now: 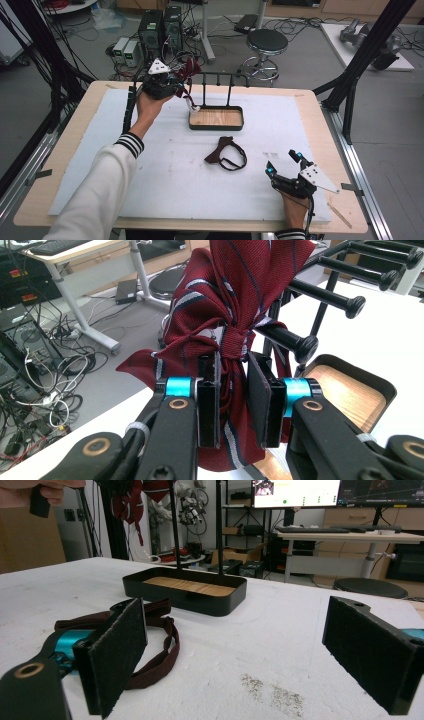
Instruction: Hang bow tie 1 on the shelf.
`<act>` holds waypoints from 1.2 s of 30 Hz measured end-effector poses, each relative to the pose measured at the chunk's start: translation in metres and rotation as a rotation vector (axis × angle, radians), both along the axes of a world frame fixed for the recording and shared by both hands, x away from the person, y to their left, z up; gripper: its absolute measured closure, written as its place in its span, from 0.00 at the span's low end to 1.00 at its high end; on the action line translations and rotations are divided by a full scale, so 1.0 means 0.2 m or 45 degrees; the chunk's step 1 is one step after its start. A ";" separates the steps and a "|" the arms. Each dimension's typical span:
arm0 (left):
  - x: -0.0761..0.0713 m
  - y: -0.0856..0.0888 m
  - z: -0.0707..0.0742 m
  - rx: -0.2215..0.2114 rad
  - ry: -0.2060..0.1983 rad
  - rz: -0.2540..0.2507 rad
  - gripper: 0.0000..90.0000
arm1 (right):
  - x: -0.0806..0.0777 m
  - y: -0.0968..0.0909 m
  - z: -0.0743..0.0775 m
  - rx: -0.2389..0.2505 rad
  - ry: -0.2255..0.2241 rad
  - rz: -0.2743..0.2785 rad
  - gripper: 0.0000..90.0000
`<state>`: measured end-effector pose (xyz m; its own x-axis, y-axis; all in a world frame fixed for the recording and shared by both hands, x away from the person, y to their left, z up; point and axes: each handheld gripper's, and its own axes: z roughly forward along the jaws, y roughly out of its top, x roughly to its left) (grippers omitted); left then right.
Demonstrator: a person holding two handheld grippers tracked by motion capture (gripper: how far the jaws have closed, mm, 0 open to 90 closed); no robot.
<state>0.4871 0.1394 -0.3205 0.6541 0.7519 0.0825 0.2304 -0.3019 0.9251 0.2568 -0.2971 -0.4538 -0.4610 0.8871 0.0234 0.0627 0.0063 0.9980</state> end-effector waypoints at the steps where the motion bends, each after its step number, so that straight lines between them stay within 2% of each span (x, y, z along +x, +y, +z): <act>1: 0.00 0.00 0.00 0.000 0.000 0.000 0.84 | 0.00 0.00 0.00 0.002 0.001 0.000 0.11; 18: -0.01 0.01 -0.01 0.012 0.020 -0.016 0.84 | 0.00 0.00 0.00 -0.001 -0.001 -0.001 0.11; 20: -0.01 0.00 -0.02 0.028 0.036 -0.022 0.84 | 0.00 0.00 0.00 0.000 0.000 -0.002 0.11; 24: -0.01 0.00 -0.03 0.026 0.045 -0.024 0.84 | 0.00 0.00 0.00 0.000 -0.001 -0.002 0.11; 26: -0.01 -0.01 -0.04 0.043 0.051 -0.039 0.87 | 0.00 0.00 0.00 0.002 0.000 -0.002 0.11; 28: -0.01 -0.01 -0.04 0.037 0.049 -0.038 0.89 | 0.00 0.00 0.00 0.001 0.000 -0.002 0.11; 29: -0.01 0.00 -0.05 0.010 0.055 -0.036 0.89 | 0.00 0.00 0.00 0.000 -0.003 -0.003 0.11; 30: -0.01 0.00 -0.05 0.006 0.057 -0.037 0.89 | 0.00 0.00 0.00 0.000 -0.001 -0.002 0.11; 32: -0.01 0.00 -0.06 0.004 0.065 -0.038 0.86 | 0.00 0.00 0.00 0.000 -0.003 -0.003 0.11; 36: -0.01 0.01 -0.06 -0.006 0.094 -0.025 0.66 | 0.00 0.00 0.00 0.000 -0.002 -0.003 0.11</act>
